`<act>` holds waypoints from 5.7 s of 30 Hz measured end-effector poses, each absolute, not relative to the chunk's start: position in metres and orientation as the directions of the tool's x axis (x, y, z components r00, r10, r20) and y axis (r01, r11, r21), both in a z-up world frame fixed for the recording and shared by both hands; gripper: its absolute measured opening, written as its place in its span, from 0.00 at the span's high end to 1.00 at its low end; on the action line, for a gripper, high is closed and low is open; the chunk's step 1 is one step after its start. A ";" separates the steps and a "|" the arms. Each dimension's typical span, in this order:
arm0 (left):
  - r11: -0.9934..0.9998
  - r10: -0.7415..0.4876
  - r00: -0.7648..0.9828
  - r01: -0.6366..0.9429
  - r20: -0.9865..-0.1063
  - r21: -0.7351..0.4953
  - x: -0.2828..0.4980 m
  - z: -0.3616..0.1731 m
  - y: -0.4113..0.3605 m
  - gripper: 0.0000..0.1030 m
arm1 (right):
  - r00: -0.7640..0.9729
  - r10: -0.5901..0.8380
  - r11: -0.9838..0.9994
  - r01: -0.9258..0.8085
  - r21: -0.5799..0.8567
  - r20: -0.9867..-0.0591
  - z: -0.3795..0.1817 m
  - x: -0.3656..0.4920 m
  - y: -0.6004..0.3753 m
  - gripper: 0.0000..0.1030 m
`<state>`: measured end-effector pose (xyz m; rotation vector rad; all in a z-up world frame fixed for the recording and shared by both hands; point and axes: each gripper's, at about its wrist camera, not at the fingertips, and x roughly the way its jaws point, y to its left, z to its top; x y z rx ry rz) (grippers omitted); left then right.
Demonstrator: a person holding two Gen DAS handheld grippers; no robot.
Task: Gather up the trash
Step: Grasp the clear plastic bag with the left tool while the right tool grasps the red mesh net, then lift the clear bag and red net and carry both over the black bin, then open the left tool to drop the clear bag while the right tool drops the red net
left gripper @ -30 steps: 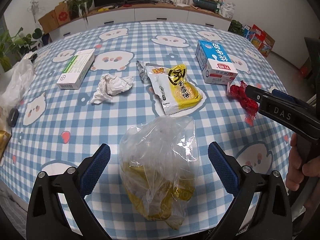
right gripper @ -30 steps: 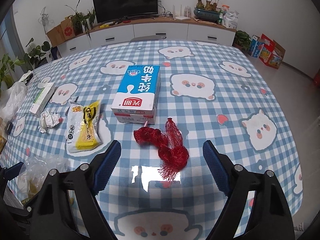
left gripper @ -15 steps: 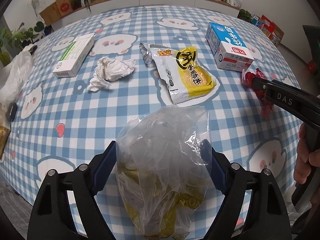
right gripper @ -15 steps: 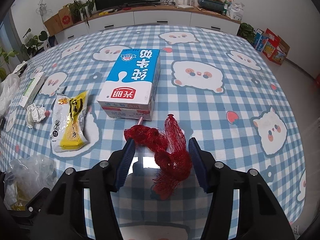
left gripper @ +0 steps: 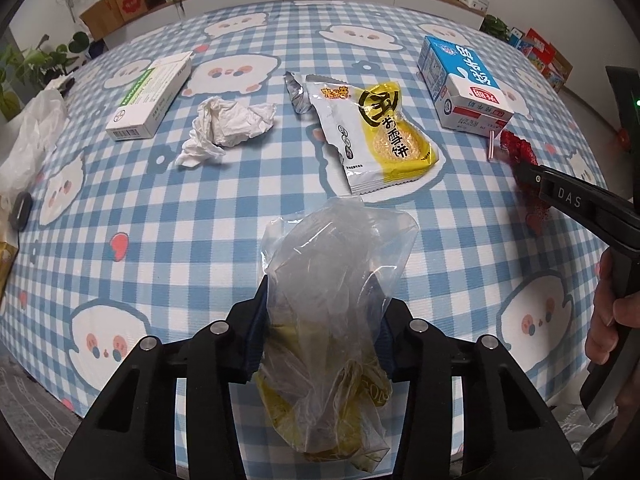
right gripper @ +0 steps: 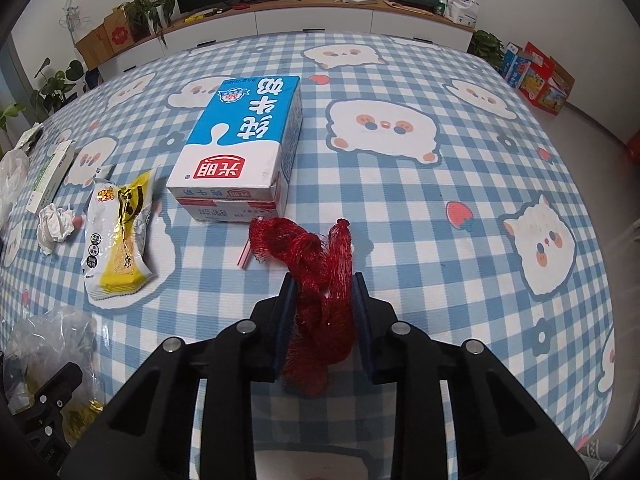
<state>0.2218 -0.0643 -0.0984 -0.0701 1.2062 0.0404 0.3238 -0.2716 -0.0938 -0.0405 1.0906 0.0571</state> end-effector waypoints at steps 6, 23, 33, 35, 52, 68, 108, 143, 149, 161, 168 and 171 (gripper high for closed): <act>0.998 -0.010 0.365 -0.060 -0.931 -0.034 0.222 -0.097 -0.064 0.66 | 0.464 0.029 0.998 -0.058 0.002 -0.885 -0.093 0.323 -0.275 0.82; 0.997 -0.024 0.419 -0.054 -0.908 -0.051 0.219 -0.081 -0.067 0.70 | 0.494 0.058 0.998 -0.048 0.040 -0.868 -0.073 0.306 -0.280 0.83; 0.997 -0.038 0.474 -0.041 -0.880 -0.065 0.211 -0.064 -0.069 0.70 | 0.534 0.073 0.997 -0.046 0.057 -0.843 -0.053 0.281 -0.285 0.83; 0.997 -0.039 0.481 -0.034 -0.876 -0.064 0.209 -0.061 -0.071 0.70 | 0.542 0.075 0.997 -0.048 0.058 -0.837 -0.049 0.275 -0.285 0.83; 0.996 -0.056 0.523 -0.034 -0.850 -0.087 0.176 -0.044 -0.073 0.70 | 0.590 0.071 0.997 -0.045 0.055 -0.804 -0.030 0.233 -0.284 0.83; 0.991 -0.069 0.546 -0.057 -0.835 -0.120 0.130 -0.036 -0.069 0.70 | 0.615 0.092 0.996 -0.065 0.066 -0.784 -0.024 0.173 -0.281 0.84; 0.987 -0.069 0.515 -0.087 -0.854 -0.132 0.005 -0.068 -0.065 0.70 | 0.592 0.070 0.997 -0.055 0.046 -0.803 -0.064 0.043 -0.288 0.84; 0.990 -0.094 0.392 -0.062 -0.915 -0.128 -0.022 -0.164 -0.091 0.70 | 0.475 0.071 0.997 -0.059 0.048 -0.877 -0.148 0.011 -0.294 0.84; 0.992 -0.086 0.365 -0.056 -0.927 -0.114 -0.019 -0.187 -0.097 0.70 | 0.441 0.071 0.997 -0.040 0.059 -0.895 -0.167 0.016 -0.298 0.84; 0.991 -0.120 0.318 -0.019 -0.940 -0.133 -0.006 -0.220 -0.124 0.69 | 0.427 0.056 0.998 -0.017 0.054 -0.902 -0.177 0.020 -0.309 0.84; 0.990 -0.131 0.322 -0.001 -0.938 -0.138 -0.002 -0.226 -0.130 0.67 | 0.424 0.044 0.999 -0.010 0.044 -0.905 -0.181 0.022 -0.308 0.84; 0.991 -0.127 0.334 -0.003 -0.934 -0.135 -0.003 -0.223 -0.130 0.61 | 0.425 0.041 0.999 -0.012 0.040 -0.904 -0.181 0.023 -0.306 0.84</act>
